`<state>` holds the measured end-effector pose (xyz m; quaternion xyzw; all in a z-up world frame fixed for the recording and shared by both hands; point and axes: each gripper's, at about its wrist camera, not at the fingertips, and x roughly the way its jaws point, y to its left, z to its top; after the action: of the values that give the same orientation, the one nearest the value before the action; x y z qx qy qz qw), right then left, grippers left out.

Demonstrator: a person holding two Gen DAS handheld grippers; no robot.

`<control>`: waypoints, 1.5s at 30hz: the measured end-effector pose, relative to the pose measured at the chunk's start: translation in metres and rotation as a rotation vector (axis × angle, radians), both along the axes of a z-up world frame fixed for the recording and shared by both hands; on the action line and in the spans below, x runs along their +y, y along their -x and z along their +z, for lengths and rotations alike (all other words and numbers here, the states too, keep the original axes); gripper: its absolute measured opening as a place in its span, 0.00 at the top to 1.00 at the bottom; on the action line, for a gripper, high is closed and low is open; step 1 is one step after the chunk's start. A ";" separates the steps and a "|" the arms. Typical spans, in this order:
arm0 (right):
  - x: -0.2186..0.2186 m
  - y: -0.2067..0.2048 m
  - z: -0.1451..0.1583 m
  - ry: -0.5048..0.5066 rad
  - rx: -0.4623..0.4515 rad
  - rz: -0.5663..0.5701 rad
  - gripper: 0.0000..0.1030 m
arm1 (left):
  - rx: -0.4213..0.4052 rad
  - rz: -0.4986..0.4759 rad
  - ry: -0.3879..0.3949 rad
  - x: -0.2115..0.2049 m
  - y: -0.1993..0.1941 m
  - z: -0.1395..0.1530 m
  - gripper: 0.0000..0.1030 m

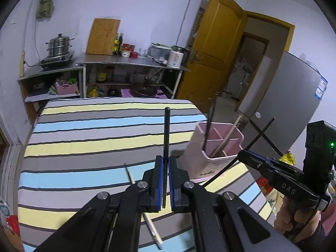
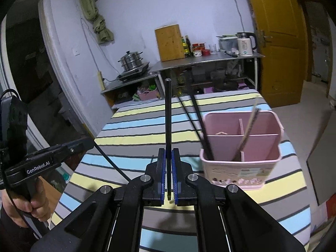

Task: Organize utensils
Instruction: 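Carry both black chopsticks to the pink caddy and lower them inside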

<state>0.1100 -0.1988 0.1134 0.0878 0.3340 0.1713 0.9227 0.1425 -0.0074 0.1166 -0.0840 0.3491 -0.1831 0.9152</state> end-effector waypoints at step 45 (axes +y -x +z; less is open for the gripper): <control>-0.089 -0.044 0.002 -0.040 -0.011 -0.200 0.95 | -0.048 -0.158 0.034 -0.116 -0.085 0.009 0.96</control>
<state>0.1538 -0.2882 0.1155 0.1381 0.3152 0.0854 0.9350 0.2275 -0.1237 0.1257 -0.0673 0.3295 -0.2628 0.9043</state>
